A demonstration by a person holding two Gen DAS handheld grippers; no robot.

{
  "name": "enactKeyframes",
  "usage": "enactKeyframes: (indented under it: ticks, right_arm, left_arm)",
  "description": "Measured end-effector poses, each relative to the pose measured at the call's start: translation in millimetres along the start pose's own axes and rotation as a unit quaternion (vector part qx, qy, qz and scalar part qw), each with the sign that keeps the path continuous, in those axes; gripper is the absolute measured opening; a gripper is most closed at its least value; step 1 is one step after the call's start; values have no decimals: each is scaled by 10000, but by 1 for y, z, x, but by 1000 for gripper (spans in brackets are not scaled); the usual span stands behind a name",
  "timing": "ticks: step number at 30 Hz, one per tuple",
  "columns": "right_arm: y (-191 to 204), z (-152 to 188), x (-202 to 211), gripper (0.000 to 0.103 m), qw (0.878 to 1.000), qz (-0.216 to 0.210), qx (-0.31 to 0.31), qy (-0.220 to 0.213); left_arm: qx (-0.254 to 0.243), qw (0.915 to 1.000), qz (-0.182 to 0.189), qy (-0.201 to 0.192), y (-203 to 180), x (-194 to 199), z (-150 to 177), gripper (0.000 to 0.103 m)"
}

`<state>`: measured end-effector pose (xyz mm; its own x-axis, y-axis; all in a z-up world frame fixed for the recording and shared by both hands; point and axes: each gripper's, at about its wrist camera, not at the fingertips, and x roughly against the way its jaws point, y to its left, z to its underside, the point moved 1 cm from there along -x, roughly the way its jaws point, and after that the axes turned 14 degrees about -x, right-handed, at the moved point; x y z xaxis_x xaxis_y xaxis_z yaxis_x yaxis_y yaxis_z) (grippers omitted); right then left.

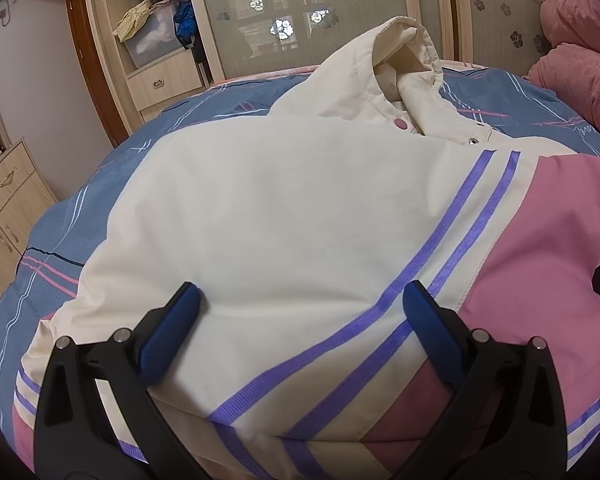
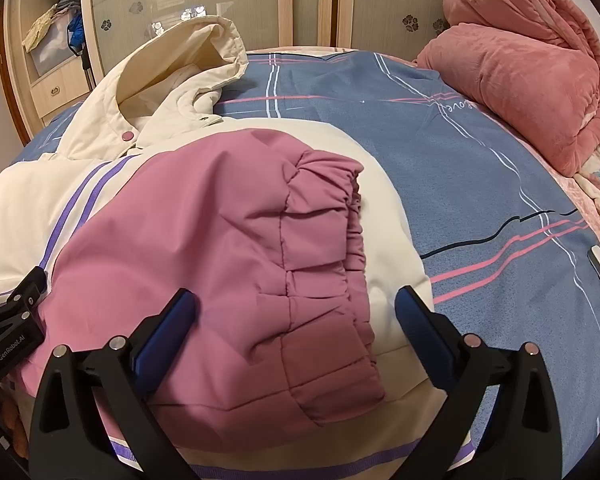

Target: Fold large clothes

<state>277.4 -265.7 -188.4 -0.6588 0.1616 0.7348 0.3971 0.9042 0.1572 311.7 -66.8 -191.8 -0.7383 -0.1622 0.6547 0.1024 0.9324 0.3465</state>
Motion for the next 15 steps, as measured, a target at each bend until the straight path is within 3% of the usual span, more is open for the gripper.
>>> enactKeyframes:
  ticks: [8, 12, 15]
  right_arm:
    - [2, 0, -1, 102, 10000, 42, 43, -19]
    - [2, 1, -1, 102, 10000, 32, 35, -10]
    - [2, 1, -2, 102, 10000, 29, 37, -8]
  left_arm:
    - [-6, 10000, -23, -4, -6, 7, 6, 101]
    - [97, 9981, -495, -367, -3, 32, 4, 101]
    - [78, 9989, -156, -424, -7, 42, 8, 101]
